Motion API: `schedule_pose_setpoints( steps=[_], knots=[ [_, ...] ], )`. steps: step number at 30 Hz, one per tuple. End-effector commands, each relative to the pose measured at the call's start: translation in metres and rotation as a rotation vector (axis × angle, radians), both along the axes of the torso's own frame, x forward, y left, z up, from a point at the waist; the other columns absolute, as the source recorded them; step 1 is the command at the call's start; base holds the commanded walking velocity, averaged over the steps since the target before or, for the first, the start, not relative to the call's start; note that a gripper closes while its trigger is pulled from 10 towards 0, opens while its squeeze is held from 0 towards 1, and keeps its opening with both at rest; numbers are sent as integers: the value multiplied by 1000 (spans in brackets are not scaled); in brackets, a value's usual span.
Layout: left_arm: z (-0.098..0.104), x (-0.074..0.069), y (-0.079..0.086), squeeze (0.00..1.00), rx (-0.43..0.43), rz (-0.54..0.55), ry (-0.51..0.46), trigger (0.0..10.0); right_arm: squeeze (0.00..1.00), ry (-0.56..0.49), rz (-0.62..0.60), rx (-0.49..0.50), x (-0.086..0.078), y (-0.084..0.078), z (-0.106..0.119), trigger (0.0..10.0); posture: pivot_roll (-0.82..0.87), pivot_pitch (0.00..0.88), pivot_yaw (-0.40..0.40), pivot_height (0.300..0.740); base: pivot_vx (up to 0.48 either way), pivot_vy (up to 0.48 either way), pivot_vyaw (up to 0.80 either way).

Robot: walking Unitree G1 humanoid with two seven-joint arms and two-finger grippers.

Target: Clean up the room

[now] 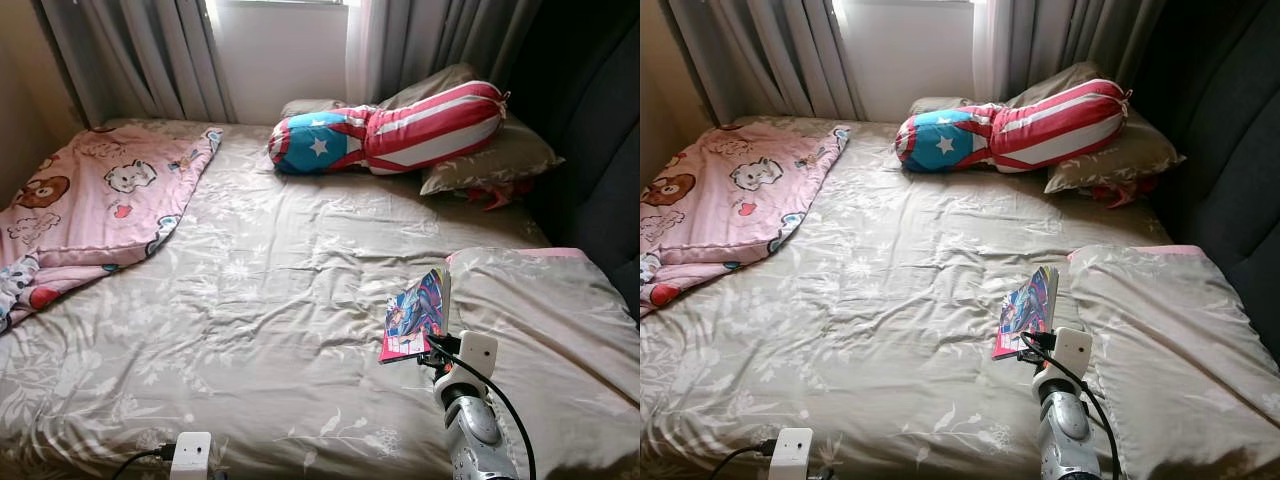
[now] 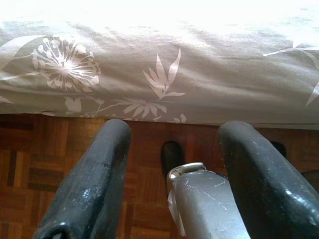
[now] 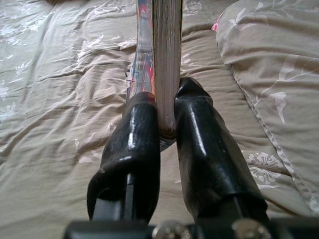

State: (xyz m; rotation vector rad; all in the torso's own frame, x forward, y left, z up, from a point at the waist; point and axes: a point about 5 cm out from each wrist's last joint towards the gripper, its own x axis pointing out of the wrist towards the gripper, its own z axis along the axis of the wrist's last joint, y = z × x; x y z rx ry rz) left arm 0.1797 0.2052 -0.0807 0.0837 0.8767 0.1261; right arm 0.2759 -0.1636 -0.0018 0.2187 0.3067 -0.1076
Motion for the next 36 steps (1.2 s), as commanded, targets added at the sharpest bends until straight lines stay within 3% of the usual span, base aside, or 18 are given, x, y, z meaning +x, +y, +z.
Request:
schedule_pose_setpoints(
  steps=[1,15,24,28,36],
  knots=[
    [-2,-3,0,0,-2,2,19,10000,0,-35,9,-6,6,0,7,10000,-11,0,-59,740,247,0,0],
    [0,0,-2,0,-5,2,3,10000,0,-38,28,-9,6,2,8,10000,-14,0,-62,740,221,0,0],
    [20,37,-12,0,-40,-23,-155,10000,0,-40,43,-8,5,3,7,10000,-28,0,-60,740,0,0,0],
    [43,67,-19,0,-75,-49,-323,10000,0,-47,52,-3,3,3,7,10000,-35,2,-58,740,0,0,0],
    [71,89,-21,0,-107,-43,-539,10000,0,-99,77,27,6,7,14,10000,-35,7,-58,740,0,0,0]
  ],
)
